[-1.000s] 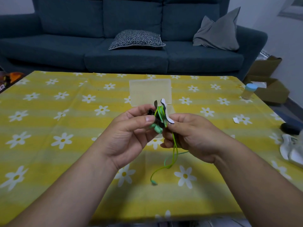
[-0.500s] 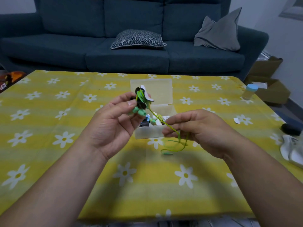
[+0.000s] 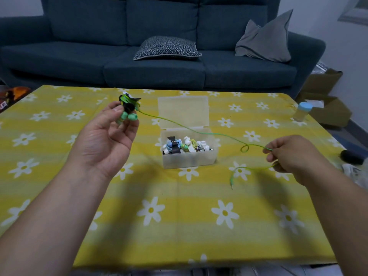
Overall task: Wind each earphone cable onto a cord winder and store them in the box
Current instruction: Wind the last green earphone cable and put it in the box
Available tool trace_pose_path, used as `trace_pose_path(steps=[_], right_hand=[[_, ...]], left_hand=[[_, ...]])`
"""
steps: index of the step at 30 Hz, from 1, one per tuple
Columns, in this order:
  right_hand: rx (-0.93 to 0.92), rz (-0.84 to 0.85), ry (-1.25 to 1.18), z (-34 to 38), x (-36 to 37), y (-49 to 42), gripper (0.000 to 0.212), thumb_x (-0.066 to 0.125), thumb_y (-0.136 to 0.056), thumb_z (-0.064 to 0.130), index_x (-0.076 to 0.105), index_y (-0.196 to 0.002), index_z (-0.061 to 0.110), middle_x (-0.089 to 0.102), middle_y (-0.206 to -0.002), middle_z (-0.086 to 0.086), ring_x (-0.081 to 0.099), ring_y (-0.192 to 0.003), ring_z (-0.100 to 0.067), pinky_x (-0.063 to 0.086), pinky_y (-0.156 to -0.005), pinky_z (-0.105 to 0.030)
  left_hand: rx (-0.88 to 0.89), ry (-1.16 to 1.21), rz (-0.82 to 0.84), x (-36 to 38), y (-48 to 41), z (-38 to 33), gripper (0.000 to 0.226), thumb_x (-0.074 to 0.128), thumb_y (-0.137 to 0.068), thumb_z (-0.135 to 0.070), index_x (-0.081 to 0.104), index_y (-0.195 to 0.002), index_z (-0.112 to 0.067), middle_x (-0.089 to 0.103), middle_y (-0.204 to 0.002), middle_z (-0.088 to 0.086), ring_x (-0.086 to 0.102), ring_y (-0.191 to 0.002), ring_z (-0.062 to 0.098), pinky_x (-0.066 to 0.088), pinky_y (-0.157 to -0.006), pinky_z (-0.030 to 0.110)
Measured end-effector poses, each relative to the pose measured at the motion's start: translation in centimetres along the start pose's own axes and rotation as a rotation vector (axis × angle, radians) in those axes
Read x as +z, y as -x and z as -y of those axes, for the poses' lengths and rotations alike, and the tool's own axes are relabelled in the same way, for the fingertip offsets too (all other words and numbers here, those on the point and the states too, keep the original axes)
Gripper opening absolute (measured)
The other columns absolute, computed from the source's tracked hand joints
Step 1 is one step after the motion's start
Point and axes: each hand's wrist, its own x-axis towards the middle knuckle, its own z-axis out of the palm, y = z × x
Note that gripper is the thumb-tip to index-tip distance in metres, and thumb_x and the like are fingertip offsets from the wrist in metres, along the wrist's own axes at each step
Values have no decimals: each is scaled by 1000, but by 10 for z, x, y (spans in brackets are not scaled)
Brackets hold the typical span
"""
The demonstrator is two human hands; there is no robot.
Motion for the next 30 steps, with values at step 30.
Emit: trace_pose_path(steps=[30], right_hand=[[-309,752,-645,68,69,90,42,61,-71,3,66,-112,6,75,-95,-12,71,-98,-27,51,-94,-32]], left_hand=[[-120,-214,385,22,25,32,22,60,-77,0,59,-95,-11,72,-105,15,70,-83,17,54,-68,22]])
